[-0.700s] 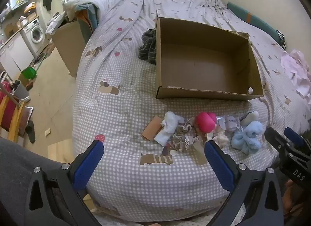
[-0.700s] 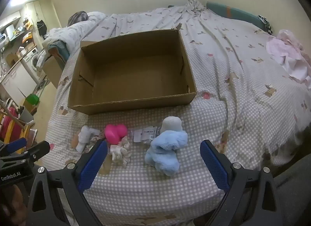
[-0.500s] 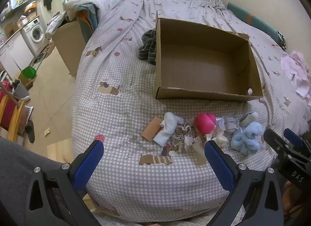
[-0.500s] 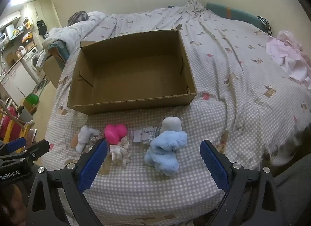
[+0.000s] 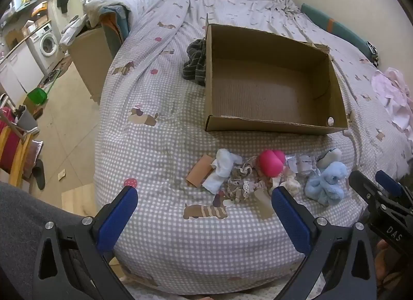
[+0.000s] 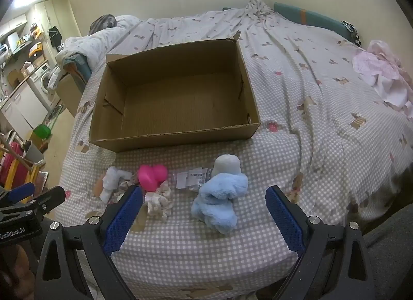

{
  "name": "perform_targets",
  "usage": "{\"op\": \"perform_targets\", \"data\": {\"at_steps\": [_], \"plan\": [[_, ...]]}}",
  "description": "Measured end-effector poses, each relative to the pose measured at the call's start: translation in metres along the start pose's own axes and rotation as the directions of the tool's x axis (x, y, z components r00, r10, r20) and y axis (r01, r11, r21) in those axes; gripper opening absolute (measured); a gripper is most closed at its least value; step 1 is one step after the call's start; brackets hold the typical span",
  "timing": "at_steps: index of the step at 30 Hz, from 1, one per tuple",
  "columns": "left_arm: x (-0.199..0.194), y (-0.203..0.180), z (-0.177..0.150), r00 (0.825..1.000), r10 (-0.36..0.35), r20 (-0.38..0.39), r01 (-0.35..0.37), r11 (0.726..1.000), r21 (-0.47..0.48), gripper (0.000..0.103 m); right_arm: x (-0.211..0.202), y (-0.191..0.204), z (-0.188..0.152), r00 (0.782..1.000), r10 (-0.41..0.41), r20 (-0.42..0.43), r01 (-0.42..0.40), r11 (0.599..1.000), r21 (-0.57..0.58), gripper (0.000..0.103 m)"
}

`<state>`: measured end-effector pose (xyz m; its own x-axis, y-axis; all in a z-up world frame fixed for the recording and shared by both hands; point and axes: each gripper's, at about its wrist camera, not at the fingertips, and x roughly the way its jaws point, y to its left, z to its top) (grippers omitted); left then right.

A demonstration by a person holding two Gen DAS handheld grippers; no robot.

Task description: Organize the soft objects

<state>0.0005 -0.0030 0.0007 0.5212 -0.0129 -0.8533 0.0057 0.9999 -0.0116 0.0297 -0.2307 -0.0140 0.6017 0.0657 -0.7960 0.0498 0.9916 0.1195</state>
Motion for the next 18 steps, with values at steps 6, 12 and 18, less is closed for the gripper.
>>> {"op": "perform_targets", "data": {"at_steps": [6, 12, 18], "plan": [[0.0010, 0.0036, 0.0001, 1.000, -0.002, -0.005, 0.002, 1.000, -0.016, 0.103, 0.0000, -0.0012, 0.0009, 1.000, 0.007, -0.004, -0.007, 1.000, 0.009, 0.102], [0.0029, 0.0053, 0.0003, 1.000, -0.008, -0.014, 0.007, 1.000, -0.019, 0.103, 0.0012, -0.0024, -0.0001, 1.000, 0.008, -0.005, -0.008, 1.000, 0.011, 0.102], [0.0065, 0.0067, -0.0002, 1.000, -0.011, -0.026, 0.010, 0.999, -0.032, 0.103, 0.0015, -0.0014, -0.0008, 1.000, 0.007, -0.006, -0.007, 1.000, 0.012, 0.102]]}}
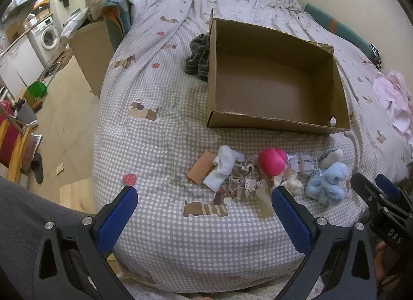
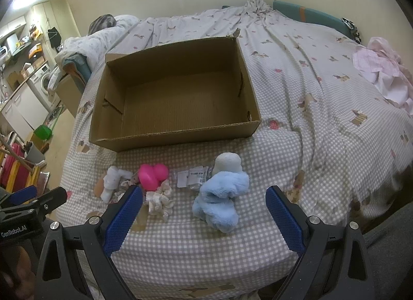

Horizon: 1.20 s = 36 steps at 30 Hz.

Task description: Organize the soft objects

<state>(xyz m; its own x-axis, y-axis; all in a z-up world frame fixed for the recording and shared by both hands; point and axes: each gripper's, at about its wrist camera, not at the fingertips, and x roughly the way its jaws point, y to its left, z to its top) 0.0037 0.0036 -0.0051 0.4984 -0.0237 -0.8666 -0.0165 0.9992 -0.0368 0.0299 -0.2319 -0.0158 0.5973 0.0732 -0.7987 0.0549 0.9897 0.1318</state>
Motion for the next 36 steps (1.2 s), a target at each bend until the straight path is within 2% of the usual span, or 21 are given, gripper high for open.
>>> {"op": "perform_targets", "data": {"at_steps": [36], "plan": [[0.0012, -0.0007, -0.0002, 1.000, -0.001, -0.005, 0.001, 1.000, 0.000, 0.103, 0.0002, 0.0014, 0.0004, 1.000, 0.000, -0.002, 0.000, 1.000, -0.001, 0.102]]}}
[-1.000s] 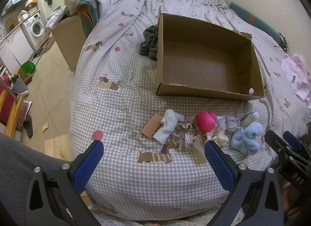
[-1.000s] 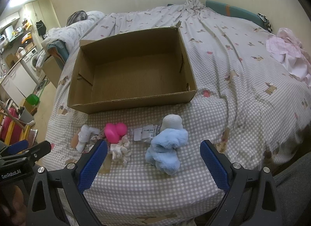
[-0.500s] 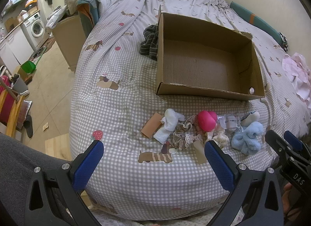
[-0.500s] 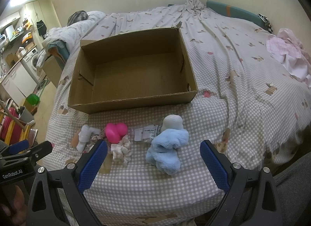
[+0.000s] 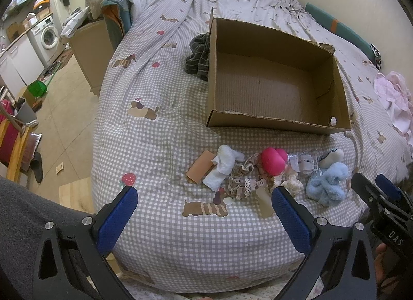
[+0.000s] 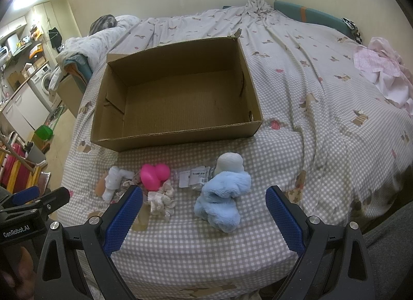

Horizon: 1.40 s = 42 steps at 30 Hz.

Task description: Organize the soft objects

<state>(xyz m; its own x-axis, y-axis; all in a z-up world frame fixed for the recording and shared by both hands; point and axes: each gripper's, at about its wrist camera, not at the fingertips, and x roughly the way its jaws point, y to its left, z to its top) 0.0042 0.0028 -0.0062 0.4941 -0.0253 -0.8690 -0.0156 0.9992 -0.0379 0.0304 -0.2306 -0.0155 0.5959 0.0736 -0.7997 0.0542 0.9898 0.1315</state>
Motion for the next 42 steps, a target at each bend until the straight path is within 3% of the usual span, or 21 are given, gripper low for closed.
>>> {"op": "perform_targets", "data": {"at_steps": [18, 24, 27, 29, 33, 39, 40, 42], "plan": [[-0.002, -0.002, 0.002, 1.000, -0.006, 0.008, 0.006, 1.000, -0.003, 0.103, -0.002, 0.002, 0.001, 1.000, 0.020, -0.006, -0.020, 1.000, 0.010, 0.102], [-0.001, 0.000, 0.002, 1.000, 0.002, 0.003, -0.002, 1.000, -0.009, 0.103, 0.001, -0.024, 0.021, 0.997, 0.071, -0.043, -0.065, 0.989, 0.130, 0.102], [0.000, 0.003, 0.003, 1.000, 0.000, -0.003, 0.000, 1.000, -0.024, 0.103, 0.018, -0.049, 0.036, 0.991, 0.072, -0.111, -0.046, 0.975, 0.219, 0.102], [0.000, 0.005, 0.004, 1.000, 0.000, -0.004, 0.000, 0.999, -0.035, 0.103, 0.038, -0.061, 0.042, 0.977, 0.071, -0.201, -0.020, 0.969, 0.245, 0.102], [0.003, 0.009, 0.004, 1.000, 0.009, -0.012, -0.009, 0.999, -0.052, 0.103, 0.076, -0.056, 0.042, 0.927, 0.115, -0.356, -0.042, 0.978, 0.206, 0.102], [0.010, 0.018, 0.002, 0.998, 0.040, -0.040, -0.043, 0.996, -0.083, 0.103, 0.100, -0.030, 0.025, 0.906, 0.117, -0.406, -0.078, 0.991, 0.110, 0.101], [0.012, 0.020, 0.002, 0.998, 0.049, -0.046, -0.053, 0.995, -0.089, 0.103, 0.103, -0.030, 0.023, 0.902, 0.129, -0.411, -0.087, 0.989, 0.118, 0.098], [0.015, 0.023, 0.001, 0.996, 0.062, -0.056, -0.067, 0.993, -0.098, 0.103, 0.109, -0.030, 0.020, 0.897, 0.133, -0.422, -0.087, 0.988, 0.127, 0.084]]}}
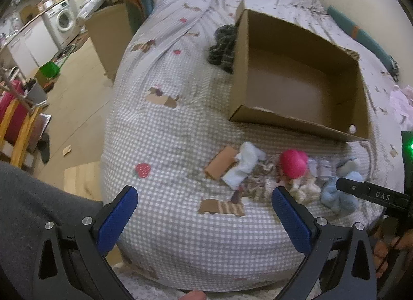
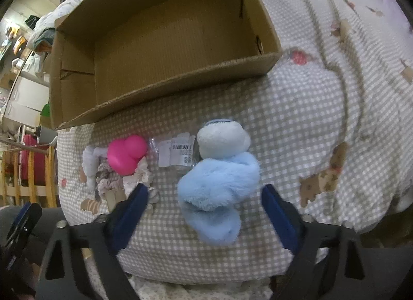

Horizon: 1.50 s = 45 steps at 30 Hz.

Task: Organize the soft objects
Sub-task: 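Reach the right tool to the light blue plush toy and grasp it, then lift the blue plush with the right tool while the left tool grasps the tan tube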

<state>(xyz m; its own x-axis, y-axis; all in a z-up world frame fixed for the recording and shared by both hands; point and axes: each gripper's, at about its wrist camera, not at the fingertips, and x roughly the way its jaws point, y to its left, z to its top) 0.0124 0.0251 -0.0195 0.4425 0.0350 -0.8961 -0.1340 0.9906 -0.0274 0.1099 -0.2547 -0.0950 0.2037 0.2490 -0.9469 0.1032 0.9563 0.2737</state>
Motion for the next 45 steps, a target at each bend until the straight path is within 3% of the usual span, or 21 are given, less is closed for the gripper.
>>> {"op": "perform_targets", "data": {"at_steps": [1, 2, 3, 6, 7, 12, 16, 21, 23, 25, 27, 29, 33, 35, 36, 39, 40, 42, 45], "plan": [[0.002, 0.001, 0.000, 1.000, 0.008, -0.006, -0.008, 1.000, -0.004, 0.103, 0.003, -0.001, 0.001, 1.000, -0.005, -0.001, 0.005, 1.000, 0.002, 0.080], [0.003, 0.002, 0.000, 1.000, 0.014, -0.008, -0.014, 1.000, -0.006, 0.103, 0.005, -0.002, -0.001, 1.000, -0.005, 0.000, 0.005, 1.000, 0.005, 0.067], [0.004, 0.003, 0.000, 1.000, 0.021, -0.009, -0.022, 1.000, -0.008, 0.103, 0.008, -0.003, -0.002, 1.000, 0.007, -0.005, -0.007, 1.000, 0.009, 0.043], [0.005, 0.006, 0.000, 0.999, 0.031, -0.012, -0.031, 0.999, -0.017, 0.103, 0.004, -0.007, -0.001, 0.999, 0.034, 0.001, -0.034, 0.999, 0.021, 0.020], [0.006, 0.008, 0.001, 0.999, 0.035, -0.015, -0.036, 0.999, -0.023, 0.103, 0.000, -0.007, -0.001, 0.999, 0.034, 0.011, -0.034, 0.999, 0.014, 0.017], [0.010, 0.011, 0.006, 0.998, 0.052, -0.046, -0.054, 0.998, -0.031, 0.103, -0.031, -0.006, -0.008, 0.993, 0.067, 0.096, -0.066, 0.998, -0.017, 0.014], [0.012, 0.013, 0.015, 0.995, 0.095, -0.042, -0.096, 0.995, -0.024, 0.103, -0.065, -0.003, -0.013, 0.972, 0.112, 0.204, -0.104, 0.993, -0.046, 0.013], [0.030, 0.020, 0.029, 0.994, 0.034, -0.107, -0.041, 0.997, -0.060, 0.102, -0.091, -0.003, -0.014, 0.938, 0.205, 0.279, -0.191, 0.979, -0.075, 0.013], [0.044, 0.020, 0.037, 0.989, -0.007, -0.150, -0.006, 0.996, -0.084, 0.096, -0.093, -0.006, -0.013, 0.934, 0.227, 0.276, -0.215, 0.974, -0.075, 0.013], [0.058, 0.018, 0.045, 0.983, -0.013, -0.183, -0.002, 0.997, -0.079, 0.078, -0.093, -0.008, -0.010, 0.932, 0.240, 0.271, -0.228, 0.971, -0.076, 0.013], [0.076, 0.012, 0.052, 0.976, -0.021, -0.219, 0.013, 0.999, -0.038, 0.074, -0.090, -0.006, -0.009, 0.931, 0.250, 0.264, -0.237, 0.968, -0.081, 0.013], [0.095, 0.004, 0.054, 0.965, -0.019, -0.262, 0.029, 0.999, 0.033, 0.063, -0.087, -0.005, -0.007, 0.929, 0.268, 0.255, -0.257, 0.963, -0.079, 0.013], [0.123, 0.004, 0.050, 0.930, -0.074, -0.361, 0.083, 0.997, 0.010, 0.061, -0.081, -0.006, -0.004, 0.930, 0.282, 0.237, -0.275, 0.959, -0.065, 0.013], [0.127, 0.002, 0.048, 0.934, -0.062, -0.351, 0.077, 0.997, 0.029, 0.061, -0.080, -0.008, -0.003, 0.927, 0.293, 0.233, -0.287, 0.956, -0.059, 0.013], [0.128, 0.001, 0.047, 0.933, -0.072, -0.352, 0.088, 0.996, 0.030, 0.055, -0.081, -0.008, -0.003, 0.926, 0.296, 0.233, -0.290, 0.955, -0.060, 0.013], [0.134, -0.011, 0.040, 0.920, -0.115, -0.373, 0.148, 0.987, 0.059, 0.022, -0.080, -0.008, -0.003, 0.926, 0.300, 0.231, -0.293, 0.954, -0.063, 0.013], [0.132, -0.016, 0.038, 0.926, -0.100, -0.364, 0.145, 0.984, 0.099, 0.014, -0.080, -0.008, -0.003, 0.926, 0.301, 0.230, -0.294, 0.954, -0.064, 0.013], [0.128, -0.018, 0.038, 0.938, -0.083, -0.337, 0.132, 0.984, 0.124, 0.006, -0.079, -0.007, -0.002, 0.927, 0.299, 0.228, -0.292, 0.954, -0.067, 0.013], [0.123, -0.008, 0.041, 0.948, -0.086, -0.307, 0.116, 0.990, 0.082, 0.005, -0.079, -0.007, -0.003, 0.928, 0.293, 0.229, -0.285, 0.956, -0.069, 0.013]]}}
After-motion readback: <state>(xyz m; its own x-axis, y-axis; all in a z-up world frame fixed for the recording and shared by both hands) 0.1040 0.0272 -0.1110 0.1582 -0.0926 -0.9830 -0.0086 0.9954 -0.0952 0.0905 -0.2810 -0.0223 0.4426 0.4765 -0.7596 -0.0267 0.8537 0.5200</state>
